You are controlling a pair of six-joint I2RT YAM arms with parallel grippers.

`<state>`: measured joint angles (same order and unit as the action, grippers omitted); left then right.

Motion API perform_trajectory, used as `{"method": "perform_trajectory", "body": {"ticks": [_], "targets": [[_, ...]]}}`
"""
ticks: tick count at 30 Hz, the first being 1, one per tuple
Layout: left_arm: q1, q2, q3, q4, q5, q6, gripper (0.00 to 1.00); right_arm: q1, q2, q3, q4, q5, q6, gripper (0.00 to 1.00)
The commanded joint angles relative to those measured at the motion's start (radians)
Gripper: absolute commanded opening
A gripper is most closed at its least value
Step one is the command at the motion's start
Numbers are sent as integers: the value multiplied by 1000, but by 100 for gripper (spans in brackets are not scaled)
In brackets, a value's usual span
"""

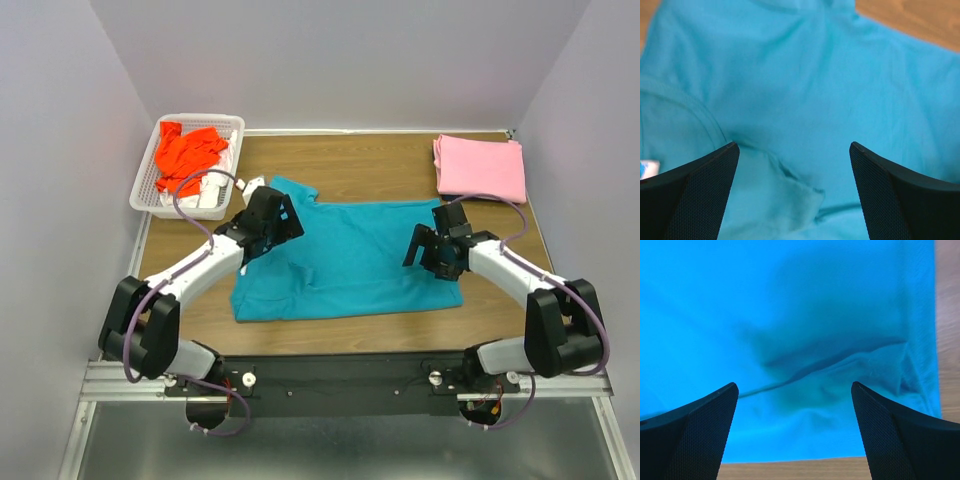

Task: Fold and stack the t-shirts
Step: Fold the tshirt

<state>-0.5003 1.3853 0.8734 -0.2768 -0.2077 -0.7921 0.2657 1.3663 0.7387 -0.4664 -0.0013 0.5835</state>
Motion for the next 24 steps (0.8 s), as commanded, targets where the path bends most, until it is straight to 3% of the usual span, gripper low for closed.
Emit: {"method": "perform_trajectory", "body": {"ticks": [1,6,12,24], "targets": [[60,58,90,54,-22,91,98,-20,51,59,-12,112,-30,100],[127,201,214,47,-21,149,98,-69,155,152,-11,172,-28,100],[206,409,450,24,-22,212,98,-68,114,243,-11,202,-62,100],[226,900,1151,-258,-93,320,95,-71,43,218,-11,236,-76,100]]}}
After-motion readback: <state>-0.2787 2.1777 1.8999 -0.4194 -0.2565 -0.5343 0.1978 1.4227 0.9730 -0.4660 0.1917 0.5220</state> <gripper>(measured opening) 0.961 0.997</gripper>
